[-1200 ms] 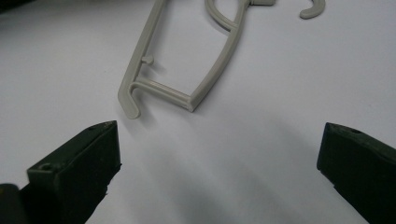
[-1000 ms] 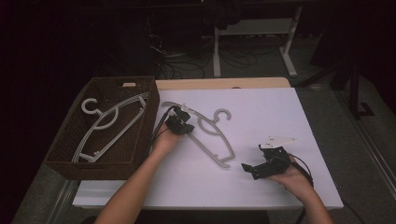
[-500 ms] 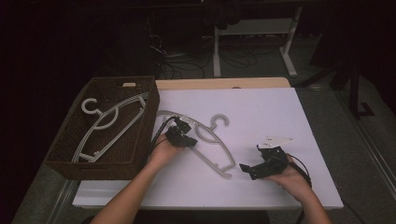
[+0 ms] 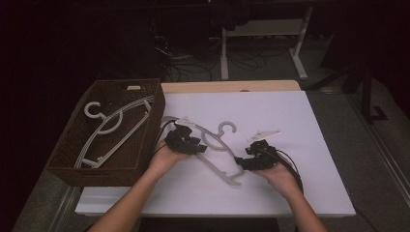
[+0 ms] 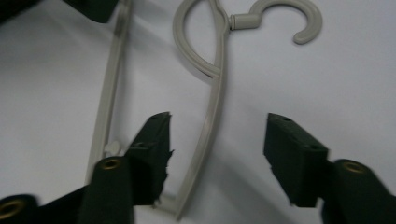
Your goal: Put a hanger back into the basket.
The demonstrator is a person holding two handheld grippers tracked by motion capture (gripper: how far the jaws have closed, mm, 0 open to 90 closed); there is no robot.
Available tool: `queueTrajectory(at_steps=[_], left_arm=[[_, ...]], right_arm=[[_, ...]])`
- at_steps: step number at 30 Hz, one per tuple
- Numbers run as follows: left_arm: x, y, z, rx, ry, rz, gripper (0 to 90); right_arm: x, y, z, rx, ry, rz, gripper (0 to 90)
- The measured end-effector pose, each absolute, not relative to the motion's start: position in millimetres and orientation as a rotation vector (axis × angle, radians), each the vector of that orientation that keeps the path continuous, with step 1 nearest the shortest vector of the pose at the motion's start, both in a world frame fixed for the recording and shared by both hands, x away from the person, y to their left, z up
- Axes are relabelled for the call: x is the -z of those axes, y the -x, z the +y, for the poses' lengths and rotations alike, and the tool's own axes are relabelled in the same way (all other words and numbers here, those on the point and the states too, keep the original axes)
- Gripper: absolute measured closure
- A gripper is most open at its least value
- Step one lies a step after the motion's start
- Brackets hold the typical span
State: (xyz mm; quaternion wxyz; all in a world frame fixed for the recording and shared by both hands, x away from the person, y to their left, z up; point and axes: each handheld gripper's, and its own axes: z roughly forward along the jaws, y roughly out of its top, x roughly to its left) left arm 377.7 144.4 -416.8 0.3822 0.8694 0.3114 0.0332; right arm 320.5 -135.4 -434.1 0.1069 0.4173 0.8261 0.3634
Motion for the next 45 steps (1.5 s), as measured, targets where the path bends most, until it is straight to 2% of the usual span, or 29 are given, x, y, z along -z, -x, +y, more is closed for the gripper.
queueTrajectory(at_steps=[3, 4, 6, 12, 19, 34, 36, 38, 41, 45], left_arm=[[416, -376, 144, -0.088, -2.214, 0.782, 44.0], [416, -376, 144, -0.088, -2.214, 0.782, 42.5], [416, -376, 144, -0.083, -2.205, 0.776, 39.1], [416, -376, 144, -0.075, -2.201, 0.771, 36.7], [415, -376, 146, -0.075, -2.194, 0.771, 36.7], [409, -377, 151, -0.084, -2.172, 0.775, 37.1], [410, -377, 151, -0.083, -2.173, 0.774, 37.2], [410, -378, 151, -0.090, -2.177, 0.774, 37.2], [410, -379, 152, -0.142, -2.173, 0.787, 41.9], [416, -390, 152, -0.263, -2.187, 0.819, 64.9]], right_arm=[[439, -331, -126, -1.033, -1.274, 2.456, 56.4], [439, -331, -126, -1.033, -1.274, 2.456, 56.4], [445, -339, -118, -0.983, -1.305, 2.472, 64.9], [451, -341, -110, -0.919, -1.290, 2.505, 77.0], [449, -338, -122, -0.873, -1.233, 2.537, 79.2], [446, -327, -221, -0.846, -1.044, 2.694, 80.8], [447, -327, -225, -0.866, -1.061, 2.690, 79.8], [446, -327, -224, -0.879, -1.069, 2.659, 72.6], [439, -328, -221, -0.947, -1.103, 2.594, 70.6], [435, -329, -217, -0.995, -1.147, 2.546, 70.5]])
